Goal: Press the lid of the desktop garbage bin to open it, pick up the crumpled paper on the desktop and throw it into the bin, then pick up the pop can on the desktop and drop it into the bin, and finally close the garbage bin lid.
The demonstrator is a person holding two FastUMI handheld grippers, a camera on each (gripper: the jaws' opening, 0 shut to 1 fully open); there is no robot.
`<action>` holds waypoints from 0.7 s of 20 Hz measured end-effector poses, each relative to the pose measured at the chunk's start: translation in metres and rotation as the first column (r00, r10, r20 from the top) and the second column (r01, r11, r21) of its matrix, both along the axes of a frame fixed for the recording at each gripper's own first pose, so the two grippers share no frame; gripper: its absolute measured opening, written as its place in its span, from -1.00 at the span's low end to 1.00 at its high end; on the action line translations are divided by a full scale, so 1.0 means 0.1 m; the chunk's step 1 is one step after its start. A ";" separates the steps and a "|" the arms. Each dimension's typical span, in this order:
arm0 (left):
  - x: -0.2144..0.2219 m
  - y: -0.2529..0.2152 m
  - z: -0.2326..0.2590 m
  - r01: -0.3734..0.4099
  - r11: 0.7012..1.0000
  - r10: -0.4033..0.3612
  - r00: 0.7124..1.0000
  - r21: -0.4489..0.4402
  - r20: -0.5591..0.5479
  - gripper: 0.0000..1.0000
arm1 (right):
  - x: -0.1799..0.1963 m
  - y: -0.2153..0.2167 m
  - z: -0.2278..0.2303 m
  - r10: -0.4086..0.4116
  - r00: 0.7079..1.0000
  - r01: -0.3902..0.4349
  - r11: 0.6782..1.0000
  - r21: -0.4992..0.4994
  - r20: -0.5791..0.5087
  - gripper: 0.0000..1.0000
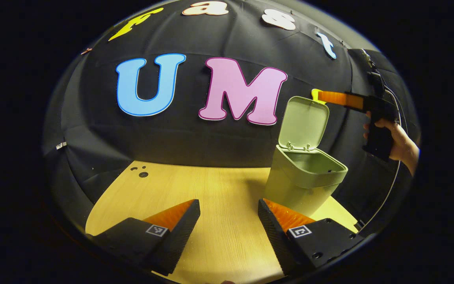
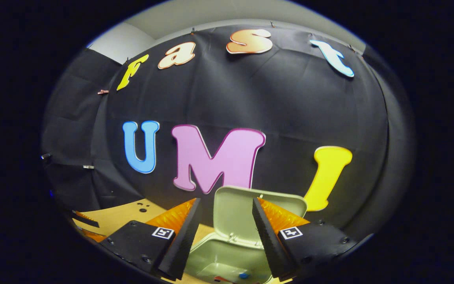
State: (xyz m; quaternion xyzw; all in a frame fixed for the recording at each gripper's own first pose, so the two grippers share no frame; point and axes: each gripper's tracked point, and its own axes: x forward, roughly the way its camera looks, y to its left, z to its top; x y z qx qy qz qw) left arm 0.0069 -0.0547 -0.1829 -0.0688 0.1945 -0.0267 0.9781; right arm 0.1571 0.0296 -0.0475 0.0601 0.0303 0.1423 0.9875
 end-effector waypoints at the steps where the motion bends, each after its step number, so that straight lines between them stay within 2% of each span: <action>1: 0.00 0.00 -0.02 0.001 1.000 -0.001 1.000 -0.002 0.000 0.91 | 0.10 -0.03 0.01 -0.023 0.999 0.023 1.000 0.002 0.023 0.65; 4: -0.04 -0.01 -0.03 -0.003 1.000 0.003 1.000 0.007 0.000 0.90 | 0.32 -0.16 0.05 -0.096 0.994 0.096 0.995 0.013 0.055 0.68; 9: -0.12 -0.04 -0.04 -0.018 1.000 0.018 1.000 0.019 -0.004 0.91 | 0.61 -0.35 0.02 -0.167 0.983 0.167 0.986 0.002 0.077 0.69; 14: -0.19 -0.01 -0.03 -0.045 0.997 0.046 0.999 0.059 -0.006 0.91 | 0.83 -0.52 -0.20 -0.209 0.978 0.208 0.977 0.043 0.017 0.68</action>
